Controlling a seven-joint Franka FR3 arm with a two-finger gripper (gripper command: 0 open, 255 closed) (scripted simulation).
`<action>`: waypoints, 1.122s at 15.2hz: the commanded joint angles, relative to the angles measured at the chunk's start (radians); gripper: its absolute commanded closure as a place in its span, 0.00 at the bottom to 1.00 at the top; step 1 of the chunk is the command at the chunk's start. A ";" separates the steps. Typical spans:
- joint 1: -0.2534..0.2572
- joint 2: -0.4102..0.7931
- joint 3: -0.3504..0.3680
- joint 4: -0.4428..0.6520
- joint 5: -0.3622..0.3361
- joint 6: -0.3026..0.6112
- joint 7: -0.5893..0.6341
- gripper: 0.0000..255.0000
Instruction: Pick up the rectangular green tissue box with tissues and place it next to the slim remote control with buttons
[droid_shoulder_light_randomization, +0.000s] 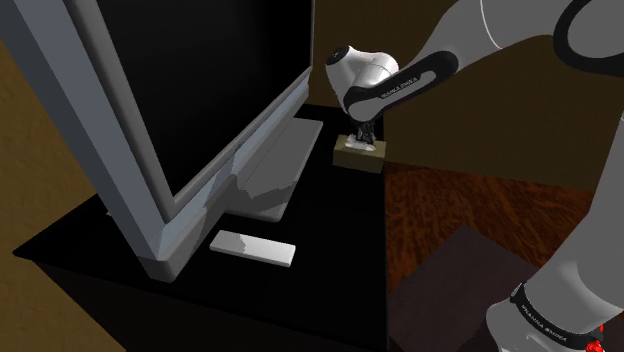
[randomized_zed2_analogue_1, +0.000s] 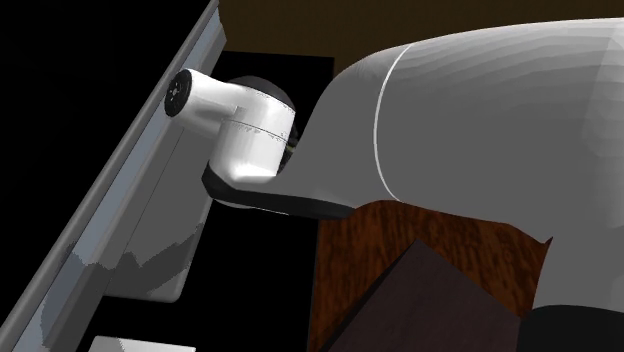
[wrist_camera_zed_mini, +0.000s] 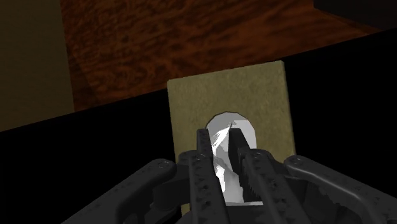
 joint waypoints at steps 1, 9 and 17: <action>0.001 -0.007 0.002 0.006 0.006 -0.013 -0.009 1.00; 0.003 -0.051 0.007 0.051 0.027 -0.088 -0.060 1.00; 0.007 -0.083 0.010 0.110 0.044 -0.167 -0.109 1.00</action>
